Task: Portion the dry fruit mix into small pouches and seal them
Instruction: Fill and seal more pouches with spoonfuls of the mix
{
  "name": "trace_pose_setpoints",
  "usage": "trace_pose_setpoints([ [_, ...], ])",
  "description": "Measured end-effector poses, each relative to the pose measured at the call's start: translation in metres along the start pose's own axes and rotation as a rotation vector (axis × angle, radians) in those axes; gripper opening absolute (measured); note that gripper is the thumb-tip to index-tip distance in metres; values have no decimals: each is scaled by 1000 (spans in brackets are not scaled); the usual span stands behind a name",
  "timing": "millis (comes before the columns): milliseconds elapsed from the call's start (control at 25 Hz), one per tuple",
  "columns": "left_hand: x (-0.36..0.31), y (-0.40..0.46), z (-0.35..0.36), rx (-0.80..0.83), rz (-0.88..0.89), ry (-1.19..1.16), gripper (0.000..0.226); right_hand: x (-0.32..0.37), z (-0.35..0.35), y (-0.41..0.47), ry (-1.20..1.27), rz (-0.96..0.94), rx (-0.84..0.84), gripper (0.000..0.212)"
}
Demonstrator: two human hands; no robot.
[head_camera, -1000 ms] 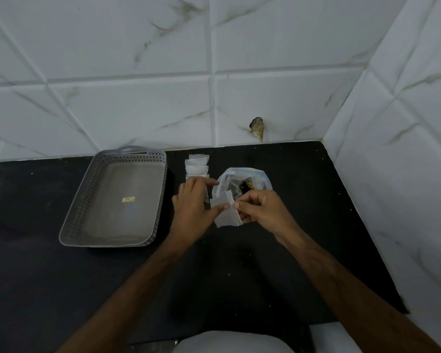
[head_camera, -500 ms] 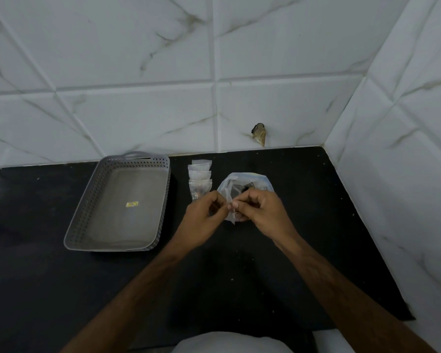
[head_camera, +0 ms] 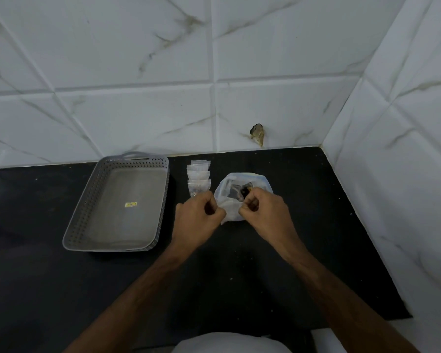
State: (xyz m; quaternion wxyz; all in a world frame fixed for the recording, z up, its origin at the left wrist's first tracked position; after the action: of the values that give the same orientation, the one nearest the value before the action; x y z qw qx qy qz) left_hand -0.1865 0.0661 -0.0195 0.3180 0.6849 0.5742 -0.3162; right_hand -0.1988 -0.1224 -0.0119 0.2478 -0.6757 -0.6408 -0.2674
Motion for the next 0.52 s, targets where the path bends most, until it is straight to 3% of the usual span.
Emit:
trace_pose_setpoints([
  [160, -6, -1, 5, 28, 51, -40, 16, 6, 5, -4, 108, 13, 22, 7],
  [280, -12, -5, 9, 40, 108, -28, 13, 7, 10, -3, 234, 30, 79, 20],
  [440, -1, -3, 4, -32, 160, 192, 17, 0, 3, -2, 5, -84, 18, 23],
  [520, 5, -4, 5, 0, 210, 142, 16, 2, -1, -3, -36, -108, 34, 19],
])
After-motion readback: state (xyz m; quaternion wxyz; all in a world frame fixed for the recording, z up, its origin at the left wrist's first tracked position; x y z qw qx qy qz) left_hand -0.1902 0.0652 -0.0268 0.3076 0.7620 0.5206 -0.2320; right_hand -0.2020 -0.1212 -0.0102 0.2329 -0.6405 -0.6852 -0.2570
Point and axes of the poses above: each hand's wrist, its own y-axis towards the middle knuckle, its own z-axis out of the palm, x = y × z, the point moved 1 cm from there along y, towards the middle knuckle, and after that the axes turned 2 degrees about -y, right-handed, at the moved point
